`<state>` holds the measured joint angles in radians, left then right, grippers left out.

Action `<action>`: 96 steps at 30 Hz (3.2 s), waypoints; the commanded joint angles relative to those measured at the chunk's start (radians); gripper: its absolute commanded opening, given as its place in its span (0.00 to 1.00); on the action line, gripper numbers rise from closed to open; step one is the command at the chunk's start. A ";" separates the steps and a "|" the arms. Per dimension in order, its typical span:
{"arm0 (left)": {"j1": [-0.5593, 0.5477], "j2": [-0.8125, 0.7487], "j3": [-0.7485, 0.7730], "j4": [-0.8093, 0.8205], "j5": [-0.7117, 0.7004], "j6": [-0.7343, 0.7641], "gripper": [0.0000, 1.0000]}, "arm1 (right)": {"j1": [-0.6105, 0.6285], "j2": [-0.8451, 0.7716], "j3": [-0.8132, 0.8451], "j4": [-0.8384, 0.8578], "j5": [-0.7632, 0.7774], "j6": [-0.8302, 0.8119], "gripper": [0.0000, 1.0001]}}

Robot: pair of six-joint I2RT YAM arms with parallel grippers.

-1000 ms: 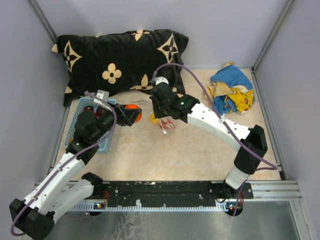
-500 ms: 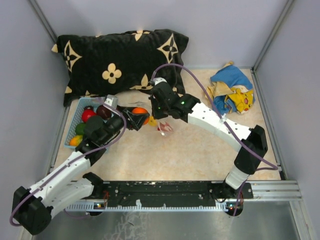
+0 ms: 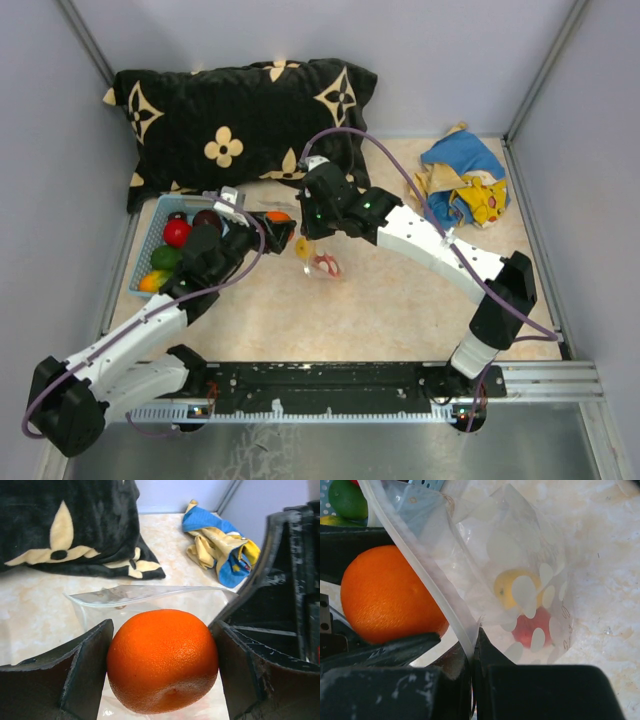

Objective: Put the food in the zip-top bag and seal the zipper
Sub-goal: Place the fake fruit in the zipper food storage bag, then pick up the fake fruit from the bin.

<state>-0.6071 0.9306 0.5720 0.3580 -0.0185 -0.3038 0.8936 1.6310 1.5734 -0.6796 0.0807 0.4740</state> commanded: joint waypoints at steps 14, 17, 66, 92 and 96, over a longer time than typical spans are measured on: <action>-0.006 0.013 0.185 -0.274 -0.069 -0.118 0.94 | -0.003 -0.014 0.065 0.067 -0.025 0.026 0.00; -0.005 0.001 0.255 -0.436 -0.087 -0.143 0.93 | -0.008 -0.006 0.061 0.084 -0.029 0.033 0.00; 0.666 0.627 0.654 -0.833 -0.053 -0.068 0.84 | -0.016 0.060 0.022 0.120 0.096 -0.068 0.00; 0.670 0.959 0.782 -0.909 0.030 -0.019 0.92 | -0.015 0.078 0.022 0.121 0.076 -0.048 0.00; 0.670 0.966 0.782 -0.908 0.040 -0.017 0.90 | -0.015 0.083 0.022 0.121 0.070 -0.045 0.00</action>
<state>0.0589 1.8912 1.3254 -0.5438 -0.0055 -0.3367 0.8806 1.6989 1.5837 -0.6052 0.1577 0.4229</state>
